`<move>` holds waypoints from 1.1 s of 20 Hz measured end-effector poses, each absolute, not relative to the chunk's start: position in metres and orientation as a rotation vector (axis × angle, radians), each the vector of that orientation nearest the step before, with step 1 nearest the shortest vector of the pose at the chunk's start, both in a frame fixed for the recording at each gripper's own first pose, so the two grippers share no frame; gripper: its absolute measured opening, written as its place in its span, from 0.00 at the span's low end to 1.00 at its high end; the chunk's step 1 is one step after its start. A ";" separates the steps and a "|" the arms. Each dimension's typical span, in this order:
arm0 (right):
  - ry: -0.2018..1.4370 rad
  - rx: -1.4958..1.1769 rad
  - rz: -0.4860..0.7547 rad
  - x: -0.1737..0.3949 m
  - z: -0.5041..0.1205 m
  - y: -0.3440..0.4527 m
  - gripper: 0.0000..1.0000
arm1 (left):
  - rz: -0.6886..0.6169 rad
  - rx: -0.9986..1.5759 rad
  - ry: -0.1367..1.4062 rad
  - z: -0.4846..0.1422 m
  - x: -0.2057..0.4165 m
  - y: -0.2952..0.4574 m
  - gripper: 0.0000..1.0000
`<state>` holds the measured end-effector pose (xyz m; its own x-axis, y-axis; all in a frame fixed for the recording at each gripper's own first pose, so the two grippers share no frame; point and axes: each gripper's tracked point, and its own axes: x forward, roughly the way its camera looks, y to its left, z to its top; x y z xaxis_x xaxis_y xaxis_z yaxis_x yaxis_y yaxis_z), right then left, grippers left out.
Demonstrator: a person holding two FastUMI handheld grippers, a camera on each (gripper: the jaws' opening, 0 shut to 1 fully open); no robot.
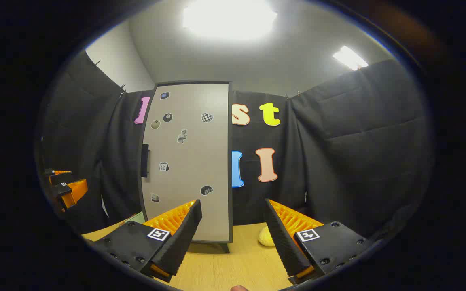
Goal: Open the cabinet door with the right hand, grasp the bottle in the cabinet with the left hand and place it on the coaster, then close the cabinet door with the right hand.
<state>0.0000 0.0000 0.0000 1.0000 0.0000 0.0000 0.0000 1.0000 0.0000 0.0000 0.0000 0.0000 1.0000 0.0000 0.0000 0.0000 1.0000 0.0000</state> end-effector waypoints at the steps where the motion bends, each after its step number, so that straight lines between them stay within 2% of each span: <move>1: 0.004 -0.002 0.000 0.003 -0.002 -0.001 0.98 | 0.005 0.001 0.003 -0.001 0.001 0.001 0.82; 15: 0.058 -0.028 0.014 0.021 -0.028 0.001 0.98 | 0.046 0.012 0.060 -0.022 0.013 0.012 0.82; 19: 0.063 -0.026 0.006 0.026 -0.029 -0.003 0.98 | 0.052 0.019 0.069 -0.026 0.014 0.014 0.87; 20: 0.066 -0.021 0.005 0.027 -0.030 -0.004 0.98 | 0.054 0.019 0.073 -0.027 0.015 0.015 0.82; 22: 0.069 -0.013 0.006 0.028 -0.029 -0.003 0.98 | 0.056 0.016 0.074 -0.027 0.015 0.016 0.82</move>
<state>0.0283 -0.0029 -0.0288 0.9976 0.0057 -0.0685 -0.0066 0.9999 -0.0125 0.0155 0.0162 -0.0271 0.9957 0.0564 -0.0731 -0.0552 0.9983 0.0179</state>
